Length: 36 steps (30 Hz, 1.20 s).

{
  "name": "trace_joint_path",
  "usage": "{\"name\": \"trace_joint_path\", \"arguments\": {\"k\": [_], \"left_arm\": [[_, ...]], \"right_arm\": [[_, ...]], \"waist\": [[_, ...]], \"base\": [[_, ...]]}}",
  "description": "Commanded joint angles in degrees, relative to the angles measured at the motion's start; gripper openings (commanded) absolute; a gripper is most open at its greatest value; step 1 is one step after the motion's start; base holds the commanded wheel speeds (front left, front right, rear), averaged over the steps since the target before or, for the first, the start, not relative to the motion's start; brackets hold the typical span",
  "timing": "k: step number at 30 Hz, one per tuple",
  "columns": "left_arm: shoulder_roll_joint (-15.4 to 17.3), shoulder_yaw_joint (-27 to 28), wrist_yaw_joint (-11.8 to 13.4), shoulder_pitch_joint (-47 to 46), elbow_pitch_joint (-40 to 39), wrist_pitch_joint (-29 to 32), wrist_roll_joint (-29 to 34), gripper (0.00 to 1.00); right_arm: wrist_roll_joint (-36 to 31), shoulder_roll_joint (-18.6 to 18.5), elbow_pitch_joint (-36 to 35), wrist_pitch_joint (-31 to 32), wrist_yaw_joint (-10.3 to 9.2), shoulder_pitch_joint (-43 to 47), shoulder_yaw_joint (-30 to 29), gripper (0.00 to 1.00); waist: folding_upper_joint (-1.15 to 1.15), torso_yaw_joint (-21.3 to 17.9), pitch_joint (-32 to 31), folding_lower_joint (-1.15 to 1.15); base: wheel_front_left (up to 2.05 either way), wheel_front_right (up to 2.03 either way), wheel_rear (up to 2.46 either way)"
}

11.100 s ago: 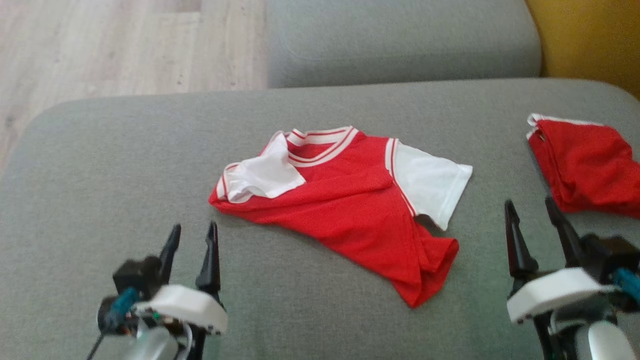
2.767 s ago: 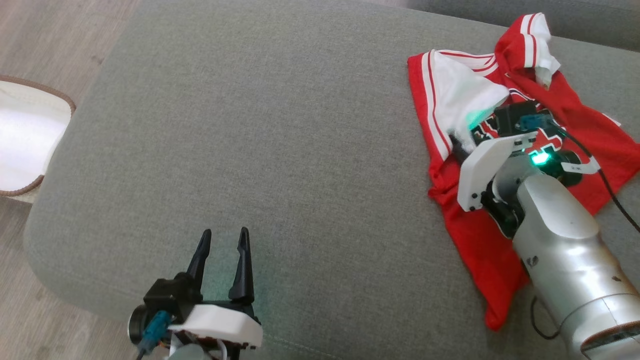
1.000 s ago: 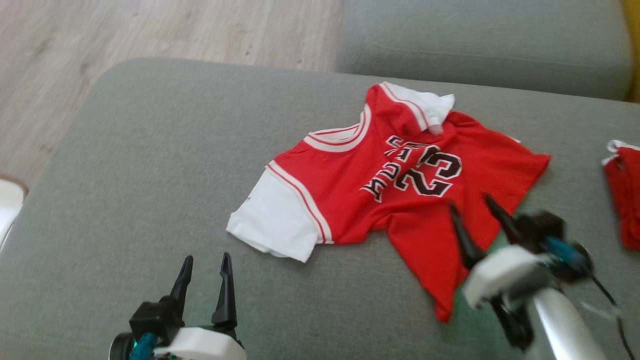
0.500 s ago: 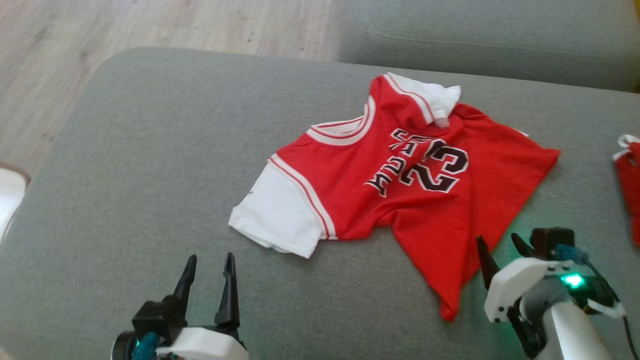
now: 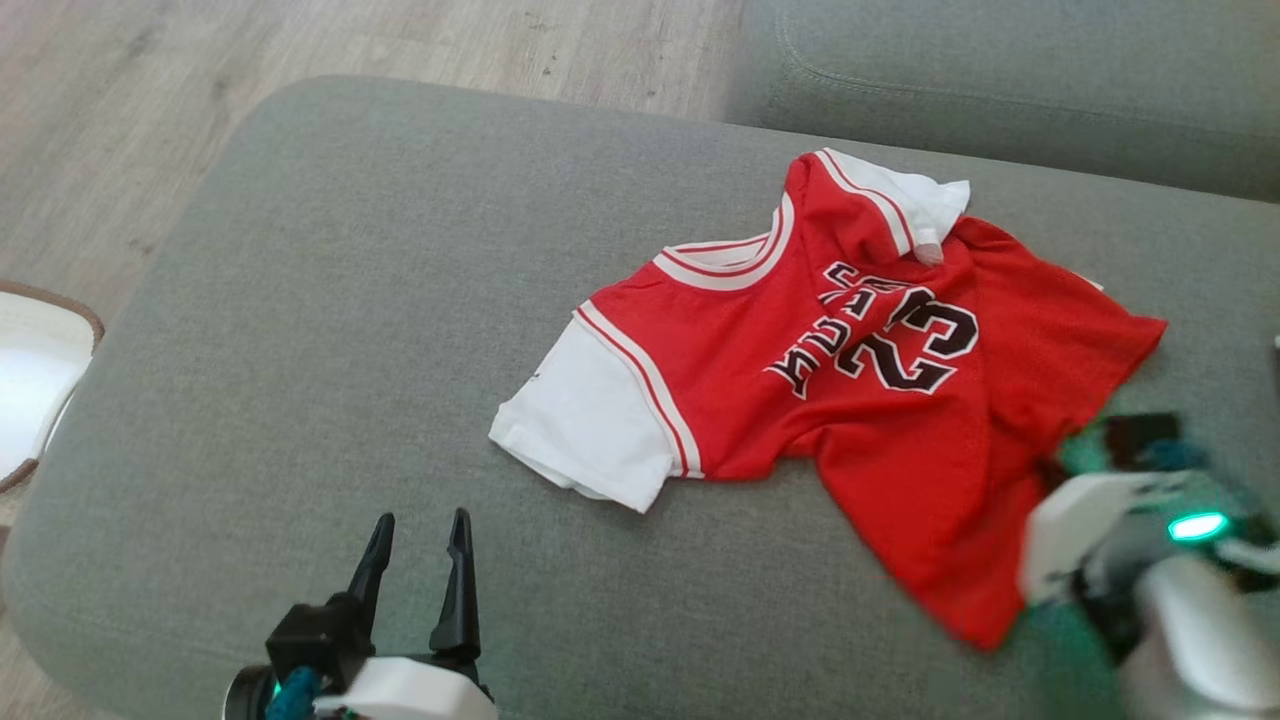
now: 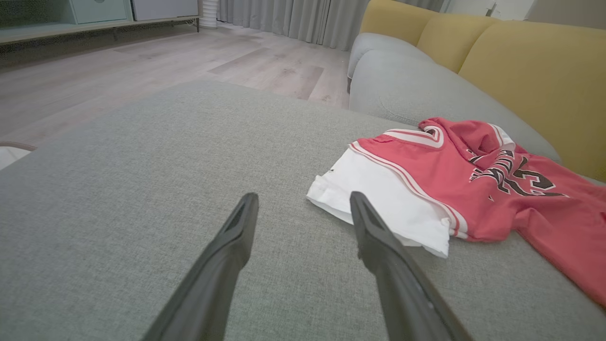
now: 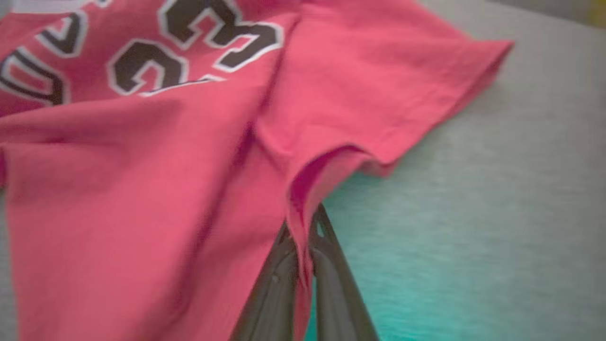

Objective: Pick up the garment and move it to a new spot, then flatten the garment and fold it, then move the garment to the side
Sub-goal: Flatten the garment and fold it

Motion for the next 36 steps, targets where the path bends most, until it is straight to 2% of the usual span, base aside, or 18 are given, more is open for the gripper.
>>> {"name": "trace_joint_path", "arguments": {"k": [1, 8, 16, 17, 18, 19, 27, 36], "left_arm": [[1.0, 2.4, 0.4, -1.8, -1.6, -0.6, -0.5, 1.0], [0.8, 2.0, 0.0, -2.5, -1.5, -0.7, -0.4, 1.0], [0.6, 1.5, -0.1, -3.3, -1.1, -0.7, -0.3, 1.0], [0.6, 1.4, -0.2, -3.5, -1.0, -0.7, -0.2, 1.0], [0.5, 1.3, -0.2, -3.6, -0.9, -0.7, -0.2, 1.0], [0.5, 1.3, -0.2, -3.7, -0.9, -0.7, -0.1, 1.0], [0.3, 0.7, -0.2, -4.0, -0.6, -0.5, -0.1, 1.0], [0.8, 0.7, 0.4, -2.7, -1.0, -0.4, -0.4, 1.0]], "right_arm": [[-1.6, -3.7, -1.3, -0.5, -0.04, -3.7, -0.3, 0.0], [-5.0, -10.2, 0.0, 0.0, -0.04, -11.0, -2.1, 0.0], [-8.0, -11.9, 3.8, -1.7, -0.04, -15.6, -4.1, 0.0], [-8.2, -11.7, 4.3, -2.3, -0.04, -15.9, -4.5, 0.18], [-8.1, -11.2, 4.9, -2.9, -0.04, -16.1, -4.7, 0.47], [-8.1, -10.7, 5.3, -3.7, -0.04, -16.3, -4.9, 1.0], [-6.6, -5.7, 3.8, -13.4, -0.04, -13.6, -6.8, 1.0], [-5.6, 1.4, -8.4, -18.5, -0.04, -1.8, -6.5, 1.0]], "waist": [[0.0, -0.2, 0.1, 0.0], [0.0, -0.4, 1.2, 0.0], [0.0, -0.7, 1.6, 0.0], [0.0, -0.8, 1.5, 0.0], [0.0, -0.9, 1.4, 0.0], [0.0, -1.1, 1.4, 0.0], [0.0, -3.7, -0.9, 0.0], [0.0, -7.4, -4.4, 0.0]], "base": [[0.0, 0.0, 0.0], [0.0, 0.0, 0.0], [0.0, 0.0, 0.0], [0.0, 0.0, 0.0], [0.0, 0.0, 0.0], [0.0, 0.0, 0.0], [0.0, 0.0, 0.0], [0.0, 0.0, 0.0]]}}
